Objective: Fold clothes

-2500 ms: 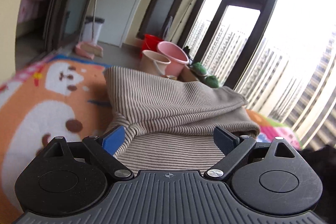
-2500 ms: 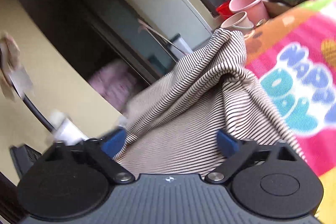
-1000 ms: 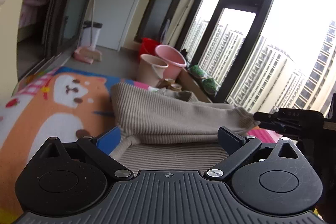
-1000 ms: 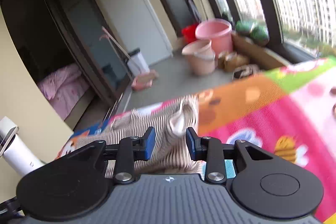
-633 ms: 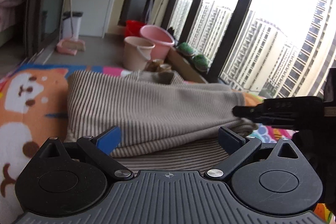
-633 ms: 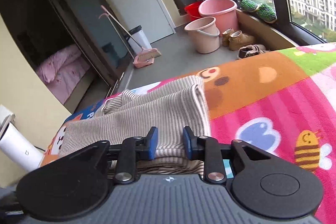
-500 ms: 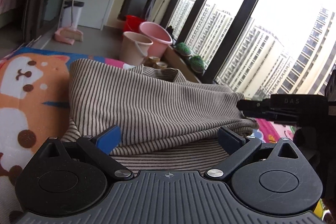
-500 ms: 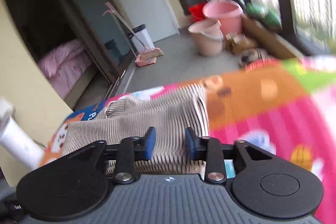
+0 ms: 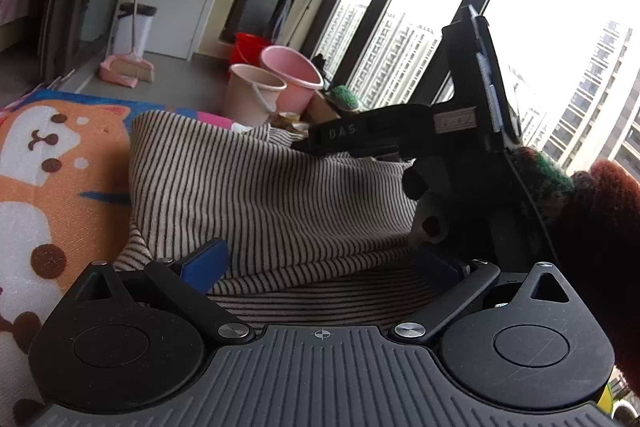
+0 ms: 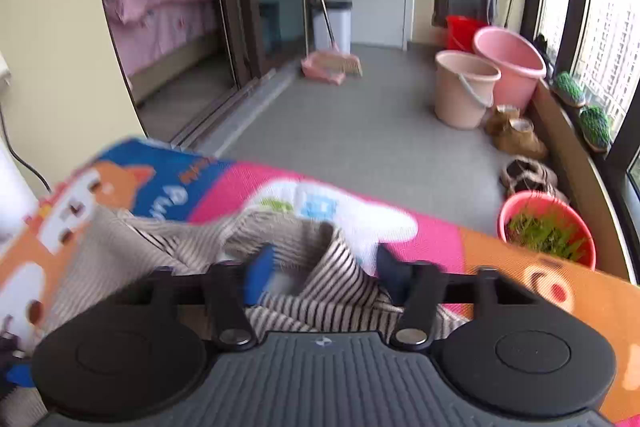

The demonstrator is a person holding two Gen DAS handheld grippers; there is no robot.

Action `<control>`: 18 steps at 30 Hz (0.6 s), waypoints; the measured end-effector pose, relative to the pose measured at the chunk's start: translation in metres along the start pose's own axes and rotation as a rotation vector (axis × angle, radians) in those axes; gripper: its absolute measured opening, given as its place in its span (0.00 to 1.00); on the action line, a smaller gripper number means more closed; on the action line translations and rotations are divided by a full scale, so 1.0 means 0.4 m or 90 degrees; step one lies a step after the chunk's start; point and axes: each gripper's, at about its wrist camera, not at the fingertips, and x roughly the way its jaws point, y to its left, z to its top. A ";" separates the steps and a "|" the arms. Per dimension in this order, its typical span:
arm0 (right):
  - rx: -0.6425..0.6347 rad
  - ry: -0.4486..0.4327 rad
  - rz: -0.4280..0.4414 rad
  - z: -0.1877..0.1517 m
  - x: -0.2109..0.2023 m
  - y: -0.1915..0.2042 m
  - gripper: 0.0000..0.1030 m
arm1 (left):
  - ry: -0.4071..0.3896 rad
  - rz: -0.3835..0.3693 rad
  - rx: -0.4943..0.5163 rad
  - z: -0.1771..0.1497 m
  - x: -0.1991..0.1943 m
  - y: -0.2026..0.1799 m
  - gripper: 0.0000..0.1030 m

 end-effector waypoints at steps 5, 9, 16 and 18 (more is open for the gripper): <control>0.025 -0.026 0.024 -0.016 -0.059 -0.020 0.09 | -0.001 -0.002 -0.003 0.002 0.002 -0.001 0.99; 0.057 -0.062 0.070 -0.030 -0.151 -0.039 0.07 | 0.000 0.001 0.000 0.002 0.008 -0.006 0.99; 0.159 -0.060 0.163 -0.171 -0.275 -0.084 0.07 | 0.001 -0.006 -0.002 -0.002 0.003 -0.008 1.00; 0.191 -0.055 0.178 -0.222 -0.270 -0.093 0.06 | 0.002 -0.008 -0.001 -0.002 0.004 -0.008 1.00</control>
